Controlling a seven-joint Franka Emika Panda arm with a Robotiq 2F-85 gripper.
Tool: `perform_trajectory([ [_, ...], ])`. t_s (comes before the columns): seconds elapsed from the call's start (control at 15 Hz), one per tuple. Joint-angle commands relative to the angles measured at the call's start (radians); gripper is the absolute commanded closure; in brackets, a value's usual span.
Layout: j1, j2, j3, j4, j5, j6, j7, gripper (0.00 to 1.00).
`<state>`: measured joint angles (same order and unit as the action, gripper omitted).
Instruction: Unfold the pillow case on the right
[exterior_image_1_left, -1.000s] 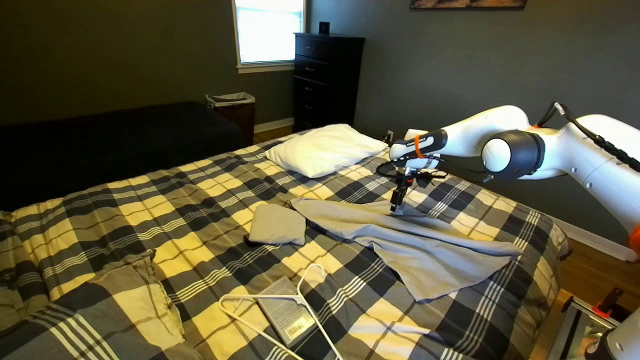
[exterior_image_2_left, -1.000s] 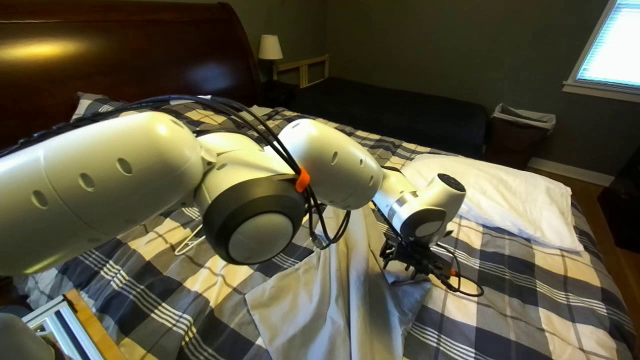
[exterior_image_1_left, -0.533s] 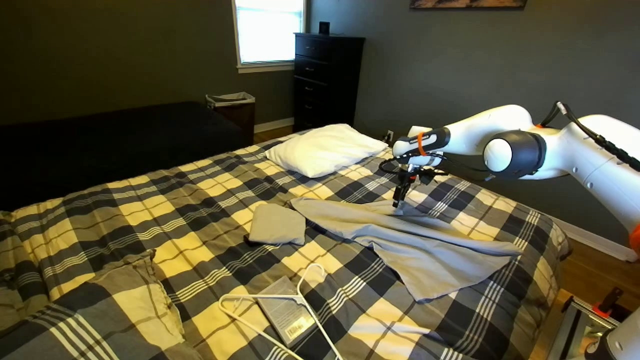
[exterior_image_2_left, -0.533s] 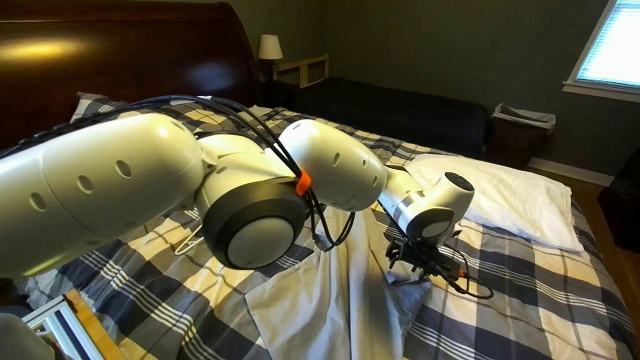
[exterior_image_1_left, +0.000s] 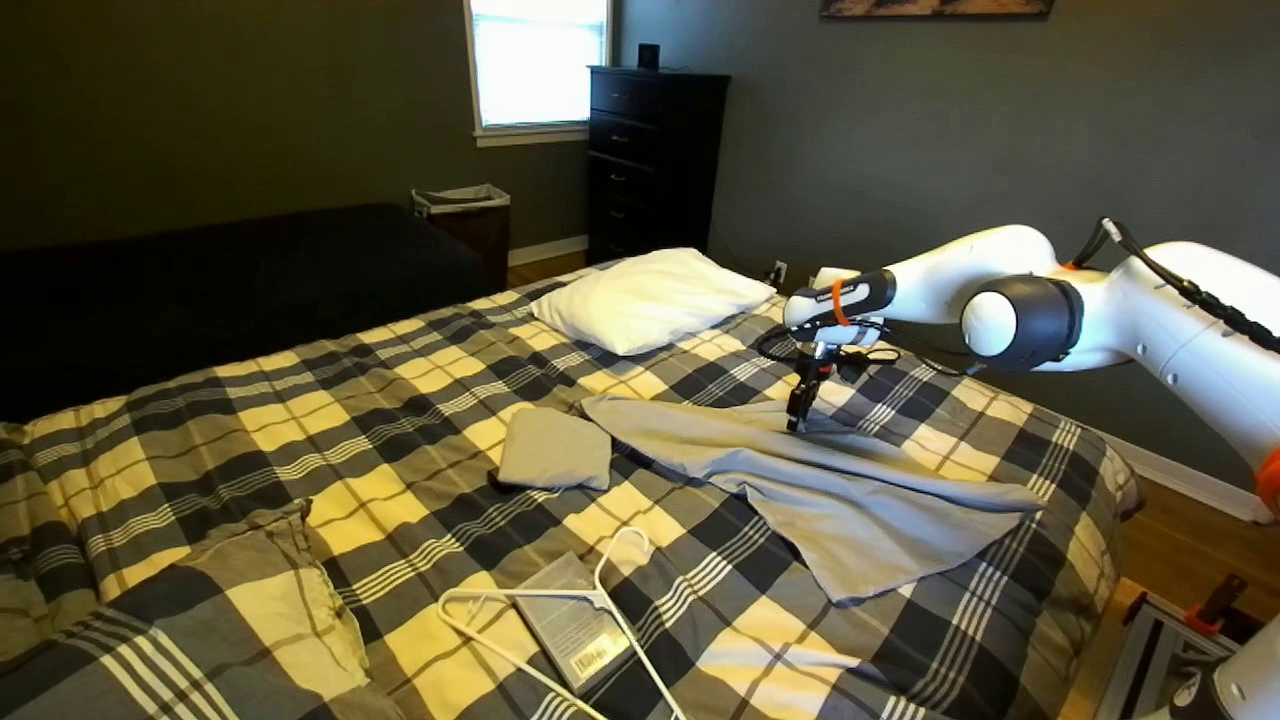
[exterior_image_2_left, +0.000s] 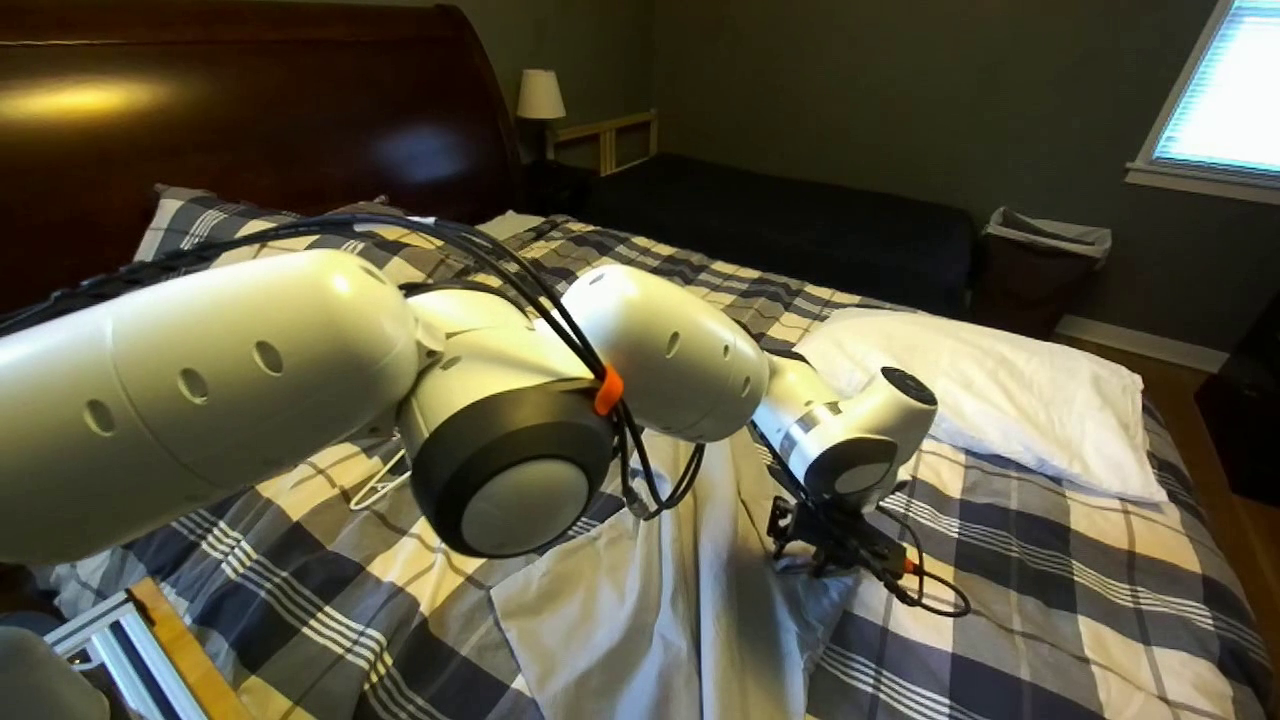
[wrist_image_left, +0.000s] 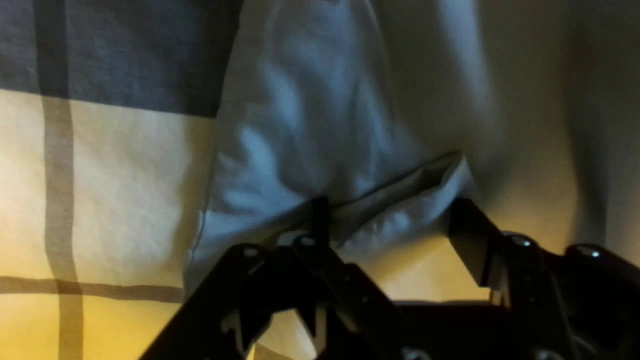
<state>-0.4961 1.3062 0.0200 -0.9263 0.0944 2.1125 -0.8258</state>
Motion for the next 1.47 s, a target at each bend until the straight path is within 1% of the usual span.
perform_trajectory([
  [0.0,-0.002,0.019,0.005,0.040,0.002,-0.023,-0.005,0.64],
  [0.2,-0.004,0.007,0.007,0.037,0.004,-0.012,-0.008,0.68],
  [0.27,-0.004,0.003,0.007,0.036,0.004,-0.011,-0.007,0.65],
  [0.33,-0.005,0.000,0.007,0.036,0.004,-0.010,-0.008,0.65],
  [0.4,-0.006,-0.003,0.008,0.035,0.005,-0.006,-0.010,0.77],
  [0.47,-0.006,-0.008,0.009,0.033,0.006,-0.004,-0.010,0.92],
  [0.53,-0.008,-0.014,0.012,0.028,0.007,-0.004,-0.017,1.00],
  [0.87,-0.008,-0.038,0.014,0.017,0.006,0.004,-0.021,1.00],
  [0.93,-0.008,-0.049,0.014,0.012,0.006,0.026,-0.024,1.00],
  [1.13,-0.005,-0.116,0.000,-0.001,-0.004,0.188,-0.026,1.00],
  [1.2,-0.005,-0.130,-0.003,0.020,-0.002,0.229,-0.013,1.00],
  [1.27,0.001,-0.152,-0.012,0.028,0.000,0.249,0.019,1.00],
  [1.33,-0.001,-0.103,-0.002,0.039,-0.001,0.224,-0.003,0.99],
  [1.4,-0.001,-0.129,-0.004,0.042,-0.001,0.234,0.001,0.99],
])
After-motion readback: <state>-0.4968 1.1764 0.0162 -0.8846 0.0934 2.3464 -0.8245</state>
